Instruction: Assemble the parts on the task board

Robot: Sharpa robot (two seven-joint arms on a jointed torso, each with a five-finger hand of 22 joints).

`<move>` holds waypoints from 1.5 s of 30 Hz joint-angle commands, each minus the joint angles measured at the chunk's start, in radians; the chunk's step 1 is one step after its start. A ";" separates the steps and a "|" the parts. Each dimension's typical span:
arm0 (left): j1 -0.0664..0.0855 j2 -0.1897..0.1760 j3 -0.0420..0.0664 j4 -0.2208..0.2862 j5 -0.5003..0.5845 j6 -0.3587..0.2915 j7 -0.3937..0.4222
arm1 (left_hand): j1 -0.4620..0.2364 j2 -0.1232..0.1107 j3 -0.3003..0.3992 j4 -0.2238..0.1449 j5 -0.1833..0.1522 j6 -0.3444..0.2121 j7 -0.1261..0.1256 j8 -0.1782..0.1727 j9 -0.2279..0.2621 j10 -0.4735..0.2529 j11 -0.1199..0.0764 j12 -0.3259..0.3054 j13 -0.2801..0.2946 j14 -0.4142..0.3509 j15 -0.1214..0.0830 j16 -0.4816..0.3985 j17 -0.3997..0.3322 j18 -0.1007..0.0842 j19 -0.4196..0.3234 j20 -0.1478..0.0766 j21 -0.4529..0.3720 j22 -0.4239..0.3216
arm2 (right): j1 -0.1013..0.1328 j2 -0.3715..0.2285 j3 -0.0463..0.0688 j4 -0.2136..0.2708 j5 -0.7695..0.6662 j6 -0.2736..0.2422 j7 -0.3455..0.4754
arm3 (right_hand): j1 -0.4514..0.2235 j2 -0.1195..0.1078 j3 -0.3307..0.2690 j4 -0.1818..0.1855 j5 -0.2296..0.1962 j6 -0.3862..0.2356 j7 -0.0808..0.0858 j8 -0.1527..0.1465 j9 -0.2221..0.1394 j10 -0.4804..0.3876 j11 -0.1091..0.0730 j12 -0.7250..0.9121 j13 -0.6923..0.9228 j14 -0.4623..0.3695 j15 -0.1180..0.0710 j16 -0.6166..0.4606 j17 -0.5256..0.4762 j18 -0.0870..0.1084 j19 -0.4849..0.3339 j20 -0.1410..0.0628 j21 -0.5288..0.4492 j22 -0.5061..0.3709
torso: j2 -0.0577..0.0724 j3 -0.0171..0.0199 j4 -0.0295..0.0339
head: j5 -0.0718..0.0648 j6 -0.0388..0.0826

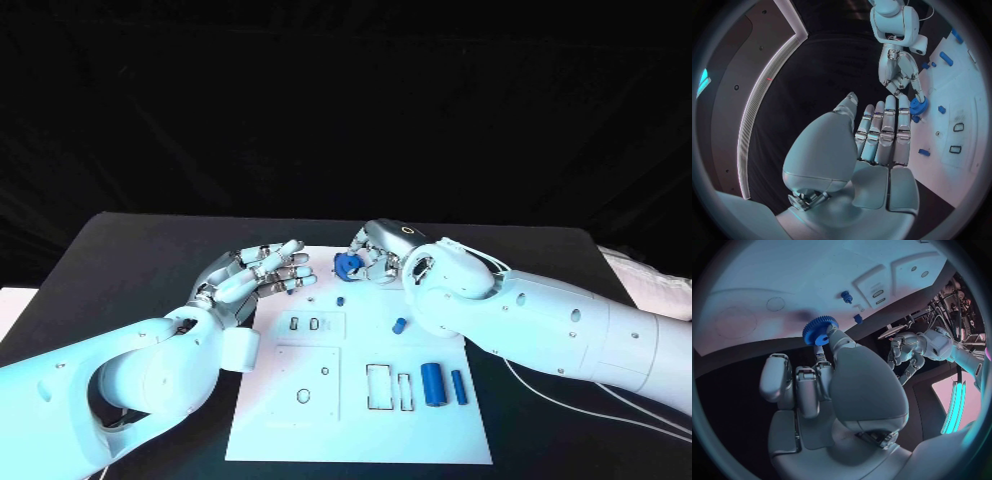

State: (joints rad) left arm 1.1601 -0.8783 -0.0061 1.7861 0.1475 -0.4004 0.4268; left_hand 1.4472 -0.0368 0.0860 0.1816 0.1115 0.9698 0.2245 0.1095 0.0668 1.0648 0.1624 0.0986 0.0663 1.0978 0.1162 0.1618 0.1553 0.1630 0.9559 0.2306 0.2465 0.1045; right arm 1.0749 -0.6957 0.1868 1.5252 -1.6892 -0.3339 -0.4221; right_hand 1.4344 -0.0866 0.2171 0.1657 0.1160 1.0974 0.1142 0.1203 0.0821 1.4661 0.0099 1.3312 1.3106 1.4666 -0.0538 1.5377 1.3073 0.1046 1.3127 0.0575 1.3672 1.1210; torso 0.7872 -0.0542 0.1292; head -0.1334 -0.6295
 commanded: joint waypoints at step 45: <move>0.001 0.008 0.001 -0.010 0.001 0.035 -0.013 | 0.000 0.008 0.001 -0.011 -0.001 -0.005 0.002 -0.004 0.000 0.003 0.007 -0.005 0.001 0.004 0.006 -0.006 0.002 0.020 0.004 0.001 -0.007 -0.002 | 0.004 0.106 -0.038 -0.135 0.034 0.061 0.014 | -0.245 -0.018 -0.135 0.123 0.153 -0.100 0.026 -0.057 -0.012 -0.038 0.044 -0.124 -0.013 0.090 0.037 0.003 0.195 -0.012 -0.007 0.034 -0.003 -0.006 | 0.001 0.0020 -0.0020 | 0.010 -0.007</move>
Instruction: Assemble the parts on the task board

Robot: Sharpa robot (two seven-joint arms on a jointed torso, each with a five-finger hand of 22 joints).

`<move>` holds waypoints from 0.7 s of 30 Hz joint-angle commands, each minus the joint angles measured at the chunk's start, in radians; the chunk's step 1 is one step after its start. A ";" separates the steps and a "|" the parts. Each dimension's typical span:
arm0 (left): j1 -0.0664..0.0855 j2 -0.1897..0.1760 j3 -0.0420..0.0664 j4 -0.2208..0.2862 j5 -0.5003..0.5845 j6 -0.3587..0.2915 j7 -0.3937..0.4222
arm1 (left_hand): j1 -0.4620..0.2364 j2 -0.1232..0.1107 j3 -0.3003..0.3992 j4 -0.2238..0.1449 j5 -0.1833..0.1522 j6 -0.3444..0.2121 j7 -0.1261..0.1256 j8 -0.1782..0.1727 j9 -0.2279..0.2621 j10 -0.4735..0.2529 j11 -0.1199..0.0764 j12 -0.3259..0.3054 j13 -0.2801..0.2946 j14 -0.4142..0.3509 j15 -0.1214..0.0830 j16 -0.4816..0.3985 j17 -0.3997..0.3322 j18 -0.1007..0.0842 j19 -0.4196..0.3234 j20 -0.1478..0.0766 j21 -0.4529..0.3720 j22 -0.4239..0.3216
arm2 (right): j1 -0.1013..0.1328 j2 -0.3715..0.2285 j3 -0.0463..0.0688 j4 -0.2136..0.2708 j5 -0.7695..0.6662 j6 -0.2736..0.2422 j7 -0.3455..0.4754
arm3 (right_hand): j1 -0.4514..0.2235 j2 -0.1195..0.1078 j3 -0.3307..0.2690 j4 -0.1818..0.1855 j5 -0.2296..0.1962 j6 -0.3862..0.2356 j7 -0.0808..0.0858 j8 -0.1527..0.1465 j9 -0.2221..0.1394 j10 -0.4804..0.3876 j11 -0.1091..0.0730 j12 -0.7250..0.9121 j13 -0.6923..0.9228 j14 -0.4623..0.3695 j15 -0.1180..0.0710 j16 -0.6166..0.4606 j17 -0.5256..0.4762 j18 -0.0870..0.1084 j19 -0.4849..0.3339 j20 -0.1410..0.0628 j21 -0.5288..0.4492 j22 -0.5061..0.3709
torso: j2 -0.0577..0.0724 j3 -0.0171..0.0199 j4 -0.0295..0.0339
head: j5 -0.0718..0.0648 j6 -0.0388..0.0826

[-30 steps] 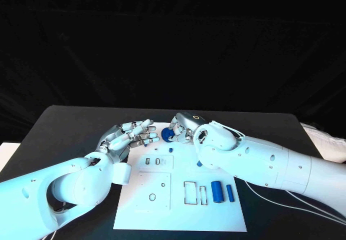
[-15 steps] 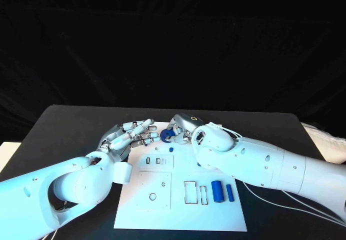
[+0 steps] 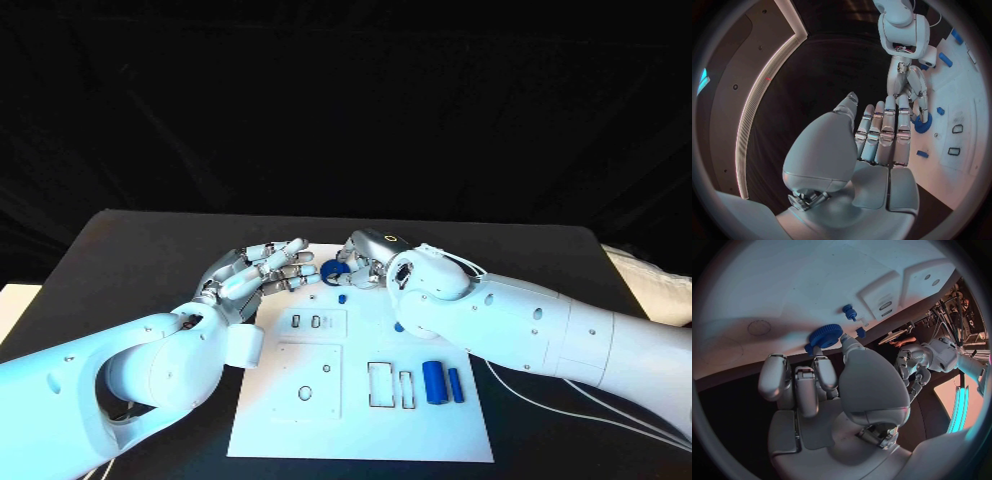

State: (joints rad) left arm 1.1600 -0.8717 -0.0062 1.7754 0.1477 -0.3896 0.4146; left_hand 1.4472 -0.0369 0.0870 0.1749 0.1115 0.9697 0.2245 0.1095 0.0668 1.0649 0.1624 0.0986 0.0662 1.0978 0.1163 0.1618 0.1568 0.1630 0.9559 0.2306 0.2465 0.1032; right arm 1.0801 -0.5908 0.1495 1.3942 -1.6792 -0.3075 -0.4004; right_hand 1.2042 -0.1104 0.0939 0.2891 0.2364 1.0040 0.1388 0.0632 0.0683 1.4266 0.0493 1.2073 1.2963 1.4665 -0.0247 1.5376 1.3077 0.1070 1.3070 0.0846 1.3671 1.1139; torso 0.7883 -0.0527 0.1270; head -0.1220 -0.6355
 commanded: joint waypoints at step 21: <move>0.001 -0.005 0.001 -0.005 0.000 0.032 -0.010 | 0.000 0.008 0.000 -0.006 -0.001 -0.006 0.002 -0.006 -0.001 0.002 0.007 -0.007 0.001 0.003 0.007 -0.008 0.002 0.020 0.004 0.001 -0.008 -0.002 | -0.002 -0.142 0.019 0.118 0.155 -0.176 0.146 | 0.058 0.021 -0.047 -0.032 0.087 -0.018 0.004 0.000 -0.001 0.002 0.007 0.000 0.012 0.089 0.009 0.002 0.191 -0.014 -0.004 0.009 -0.003 0.000 | -0.002 0.0030 -0.0063 | -0.008 0.004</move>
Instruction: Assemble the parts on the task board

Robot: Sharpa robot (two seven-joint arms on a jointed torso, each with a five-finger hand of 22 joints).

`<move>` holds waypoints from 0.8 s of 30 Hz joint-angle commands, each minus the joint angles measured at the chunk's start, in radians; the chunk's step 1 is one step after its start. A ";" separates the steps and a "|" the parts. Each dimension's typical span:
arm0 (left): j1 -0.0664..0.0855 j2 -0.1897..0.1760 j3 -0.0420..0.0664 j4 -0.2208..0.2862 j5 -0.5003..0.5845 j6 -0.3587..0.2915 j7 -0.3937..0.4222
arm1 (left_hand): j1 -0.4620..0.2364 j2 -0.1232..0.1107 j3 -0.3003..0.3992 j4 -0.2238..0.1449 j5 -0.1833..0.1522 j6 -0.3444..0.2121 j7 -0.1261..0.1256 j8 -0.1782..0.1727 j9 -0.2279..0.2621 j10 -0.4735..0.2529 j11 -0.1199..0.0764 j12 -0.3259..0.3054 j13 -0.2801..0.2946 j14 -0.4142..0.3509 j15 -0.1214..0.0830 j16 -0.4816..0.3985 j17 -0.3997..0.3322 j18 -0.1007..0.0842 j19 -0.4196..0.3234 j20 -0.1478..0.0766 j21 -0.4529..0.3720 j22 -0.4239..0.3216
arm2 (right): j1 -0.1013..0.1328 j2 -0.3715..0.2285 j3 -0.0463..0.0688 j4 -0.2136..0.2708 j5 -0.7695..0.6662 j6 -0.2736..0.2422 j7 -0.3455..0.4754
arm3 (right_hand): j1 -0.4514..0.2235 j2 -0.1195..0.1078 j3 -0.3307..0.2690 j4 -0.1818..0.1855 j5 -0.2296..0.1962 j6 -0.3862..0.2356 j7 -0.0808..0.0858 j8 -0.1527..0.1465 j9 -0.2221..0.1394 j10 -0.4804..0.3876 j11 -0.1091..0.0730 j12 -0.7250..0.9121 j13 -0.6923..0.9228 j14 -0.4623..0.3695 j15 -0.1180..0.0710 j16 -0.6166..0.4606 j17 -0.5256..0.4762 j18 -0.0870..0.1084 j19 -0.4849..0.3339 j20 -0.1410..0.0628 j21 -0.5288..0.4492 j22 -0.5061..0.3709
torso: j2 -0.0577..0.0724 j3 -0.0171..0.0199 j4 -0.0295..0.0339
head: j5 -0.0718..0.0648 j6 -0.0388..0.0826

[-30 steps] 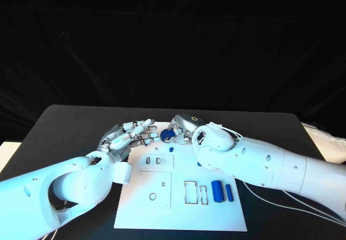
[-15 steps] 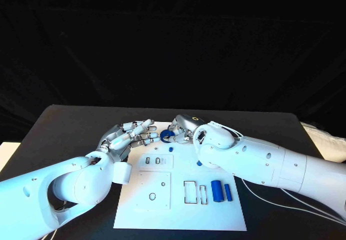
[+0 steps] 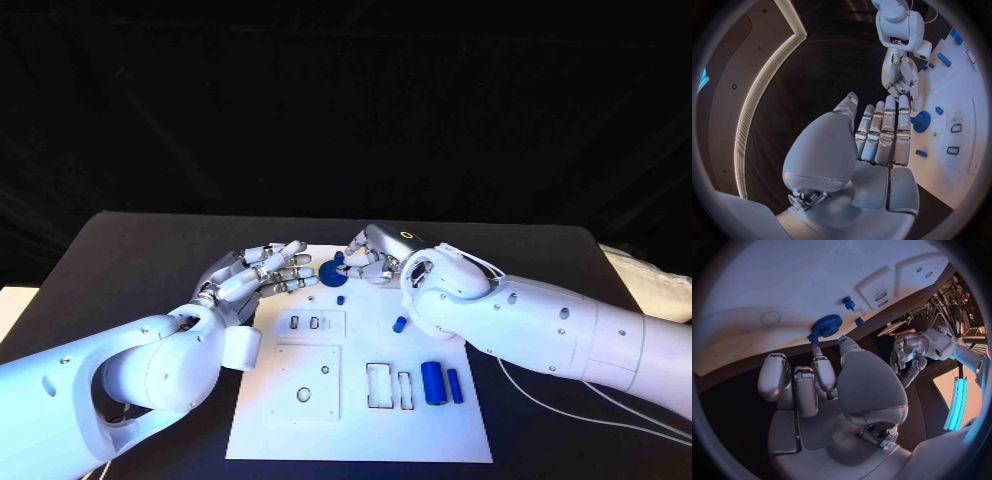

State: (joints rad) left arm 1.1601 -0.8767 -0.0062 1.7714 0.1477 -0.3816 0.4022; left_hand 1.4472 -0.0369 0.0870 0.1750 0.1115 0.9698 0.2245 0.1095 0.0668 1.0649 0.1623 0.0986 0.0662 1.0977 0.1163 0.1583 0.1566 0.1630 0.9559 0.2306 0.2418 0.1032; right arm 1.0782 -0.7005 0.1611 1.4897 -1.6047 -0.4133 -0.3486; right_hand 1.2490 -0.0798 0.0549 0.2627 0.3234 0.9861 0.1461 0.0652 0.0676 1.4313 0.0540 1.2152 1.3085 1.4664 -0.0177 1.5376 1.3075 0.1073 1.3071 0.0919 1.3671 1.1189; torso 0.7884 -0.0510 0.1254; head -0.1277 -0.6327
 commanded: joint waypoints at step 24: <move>-0.005 0.005 -0.001 -0.048 -0.004 0.040 0.005 | 0.010 0.015 0.009 -0.019 0.000 -0.006 0.002 -0.008 0.000 0.004 0.007 -0.012 0.001 0.005 0.006 -0.011 0.005 0.020 0.005 0.001 -0.005 -0.005 | -0.059 -0.282 0.027 -0.075 0.356 0.088 0.439 | 0.225 -0.023 -0.007 -0.137 -0.084 0.007 -0.001 -0.002 0.000 -0.003 0.001 0.011 0.022 0.091 0.001 0.006 0.202 -0.010 -0.021 0.000 -0.015 -0.028 | -0.010 0.0230 -0.0315 | -0.023 0.003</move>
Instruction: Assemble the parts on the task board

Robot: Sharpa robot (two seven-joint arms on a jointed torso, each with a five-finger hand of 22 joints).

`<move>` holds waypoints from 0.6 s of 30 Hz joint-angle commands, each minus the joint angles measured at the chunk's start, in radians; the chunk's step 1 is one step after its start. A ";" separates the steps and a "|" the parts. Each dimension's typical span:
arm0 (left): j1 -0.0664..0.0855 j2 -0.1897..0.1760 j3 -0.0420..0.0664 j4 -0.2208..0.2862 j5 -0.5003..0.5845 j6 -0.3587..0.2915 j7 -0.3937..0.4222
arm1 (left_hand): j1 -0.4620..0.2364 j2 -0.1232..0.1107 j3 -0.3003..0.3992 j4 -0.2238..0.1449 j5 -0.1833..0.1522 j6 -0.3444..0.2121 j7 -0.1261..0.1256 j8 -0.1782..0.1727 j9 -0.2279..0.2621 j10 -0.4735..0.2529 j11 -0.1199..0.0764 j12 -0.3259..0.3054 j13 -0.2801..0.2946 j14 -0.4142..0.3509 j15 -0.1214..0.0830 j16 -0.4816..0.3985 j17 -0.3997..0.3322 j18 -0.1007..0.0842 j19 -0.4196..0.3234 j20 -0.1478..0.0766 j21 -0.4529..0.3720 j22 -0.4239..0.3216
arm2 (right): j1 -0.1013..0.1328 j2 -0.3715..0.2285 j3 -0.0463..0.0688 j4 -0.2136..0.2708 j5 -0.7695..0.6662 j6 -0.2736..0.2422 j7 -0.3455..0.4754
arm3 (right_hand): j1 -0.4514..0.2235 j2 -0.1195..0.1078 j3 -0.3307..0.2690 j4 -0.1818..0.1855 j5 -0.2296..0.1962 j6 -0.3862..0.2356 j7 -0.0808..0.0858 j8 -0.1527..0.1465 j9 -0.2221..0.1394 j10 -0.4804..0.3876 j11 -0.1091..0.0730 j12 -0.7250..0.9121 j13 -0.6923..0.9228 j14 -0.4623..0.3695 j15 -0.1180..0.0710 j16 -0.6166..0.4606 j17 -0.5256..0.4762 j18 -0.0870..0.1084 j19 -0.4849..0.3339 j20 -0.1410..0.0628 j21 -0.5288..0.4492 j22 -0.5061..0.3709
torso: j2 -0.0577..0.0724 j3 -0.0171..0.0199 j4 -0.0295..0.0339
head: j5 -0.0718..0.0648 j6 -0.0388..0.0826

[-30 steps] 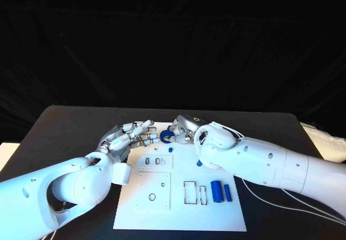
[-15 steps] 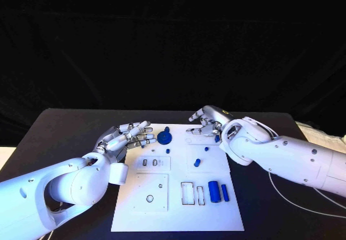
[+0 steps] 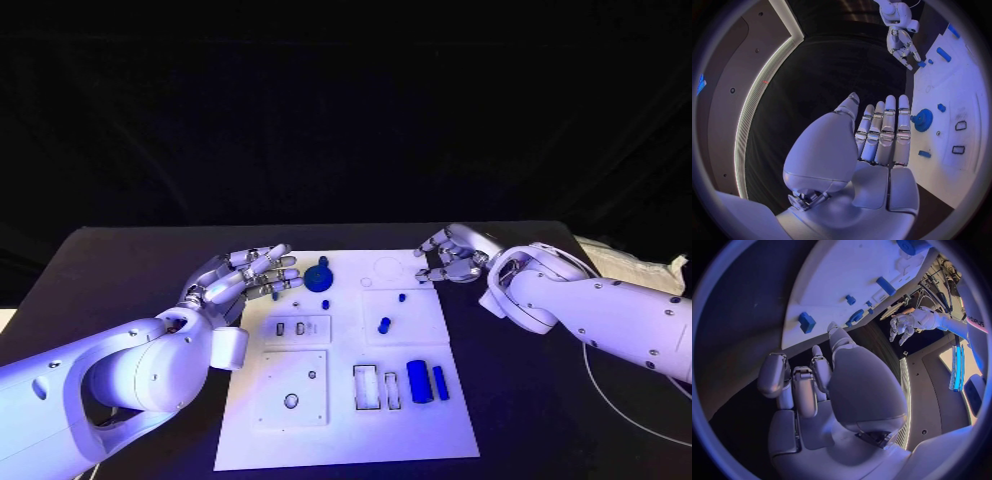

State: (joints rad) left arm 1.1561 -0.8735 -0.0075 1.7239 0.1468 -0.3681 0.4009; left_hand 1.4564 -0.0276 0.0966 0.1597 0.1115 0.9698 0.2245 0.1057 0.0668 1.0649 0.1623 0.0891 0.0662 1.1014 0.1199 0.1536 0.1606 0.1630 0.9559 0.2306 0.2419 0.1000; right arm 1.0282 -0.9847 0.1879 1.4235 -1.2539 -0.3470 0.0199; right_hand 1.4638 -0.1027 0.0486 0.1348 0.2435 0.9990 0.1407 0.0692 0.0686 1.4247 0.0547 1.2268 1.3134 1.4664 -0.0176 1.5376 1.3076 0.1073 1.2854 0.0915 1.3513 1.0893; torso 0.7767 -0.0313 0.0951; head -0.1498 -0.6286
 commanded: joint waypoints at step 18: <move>-0.003 0.004 0.000 -0.007 -0.003 0.029 0.005 | 0.002 0.007 0.001 -0.005 0.000 -0.005 0.002 -0.004 0.000 0.004 0.006 -0.003 0.001 0.002 0.002 -0.006 0.002 0.020 0.005 0.001 -0.006 -0.002 | -0.036 0.022 0.001 -0.066 -0.032 0.008 0.075 | 0.008 0.016 0.003 -0.008 -0.002 -0.003 0.006 -0.002 0.000 0.004 0.002 0.002 0.018 0.092 0.003 0.007 0.205 -0.010 0.004 0.002 0.003 0.006 | -0.001 -0.0028 0.0026 | -0.003 -0.010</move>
State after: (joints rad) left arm 1.1530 -0.8717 -0.0084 1.7159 0.1467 -0.3618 0.4010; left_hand 1.4564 -0.0276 0.0966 0.1598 0.1115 0.9698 0.2245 0.1058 0.0668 1.0685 0.1660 0.0891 0.0662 1.1014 0.1199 0.1536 0.1617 0.1630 0.9559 0.2306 0.2419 0.1001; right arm 0.9956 -0.9652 0.1893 1.3606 -1.2681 -0.3454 0.0824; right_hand 1.4665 -0.1000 0.0485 0.1294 0.2437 0.9960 0.1436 0.0692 0.0678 1.4246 0.0549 1.2307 1.3135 1.4664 -0.0176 1.5376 1.3079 0.1073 1.2854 0.0915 1.3513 1.0942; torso 0.7764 -0.0337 0.0972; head -0.1522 -0.6370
